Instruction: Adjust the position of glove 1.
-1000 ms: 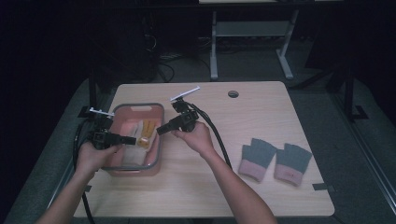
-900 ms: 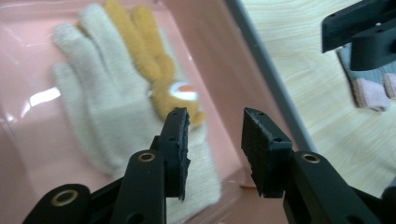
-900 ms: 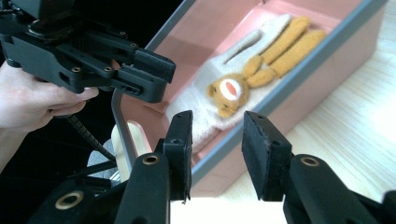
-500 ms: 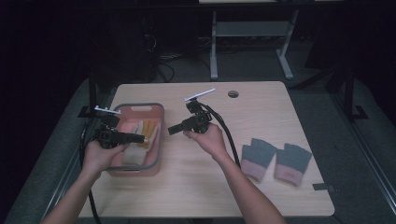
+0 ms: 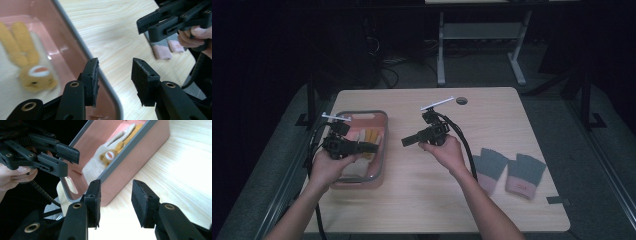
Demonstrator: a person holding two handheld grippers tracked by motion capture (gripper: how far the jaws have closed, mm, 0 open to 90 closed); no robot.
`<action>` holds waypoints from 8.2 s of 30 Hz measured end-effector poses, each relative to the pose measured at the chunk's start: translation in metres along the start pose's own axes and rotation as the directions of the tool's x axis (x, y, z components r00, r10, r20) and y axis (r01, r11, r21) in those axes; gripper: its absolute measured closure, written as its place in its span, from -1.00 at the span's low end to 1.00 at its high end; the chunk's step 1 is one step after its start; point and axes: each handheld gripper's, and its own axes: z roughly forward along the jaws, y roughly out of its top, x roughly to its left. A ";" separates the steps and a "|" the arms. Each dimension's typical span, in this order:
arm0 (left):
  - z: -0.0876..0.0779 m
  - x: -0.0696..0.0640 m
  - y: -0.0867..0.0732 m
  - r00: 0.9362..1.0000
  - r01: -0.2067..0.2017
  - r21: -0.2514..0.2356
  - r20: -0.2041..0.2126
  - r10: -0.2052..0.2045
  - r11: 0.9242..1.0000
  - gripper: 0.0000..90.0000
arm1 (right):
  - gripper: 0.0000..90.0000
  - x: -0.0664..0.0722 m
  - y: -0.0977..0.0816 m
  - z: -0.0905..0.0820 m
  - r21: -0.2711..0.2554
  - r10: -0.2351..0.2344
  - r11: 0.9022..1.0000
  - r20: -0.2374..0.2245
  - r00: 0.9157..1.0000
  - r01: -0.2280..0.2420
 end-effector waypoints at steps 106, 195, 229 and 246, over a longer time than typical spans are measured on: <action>0.166 -0.140 -0.002 0.953 -0.257 0.094 0.190 0.236 0.962 -0.36 | -0.12 -0.102 -0.180 -0.188 -0.045 0.061 0.998 0.483 0.874 -0.045; 0.178 -0.140 -0.014 0.950 -0.285 0.125 0.168 0.262 0.951 -0.32 | 0.75 -0.068 -0.145 -0.136 -0.071 0.075 0.997 0.577 0.813 -0.042; 0.241 -0.148 -0.014 0.969 -0.168 0.174 0.208 0.131 0.970 -0.23 | 0.03 -0.086 -0.182 -0.153 -0.193 0.225 0.970 0.498 0.837 -0.146; 0.267 -0.149 -0.021 0.976 -0.153 0.234 0.190 0.110 0.960 -0.05 | -0.03 -0.103 -0.198 -0.146 -0.197 0.312 0.948 0.440 0.842 -0.248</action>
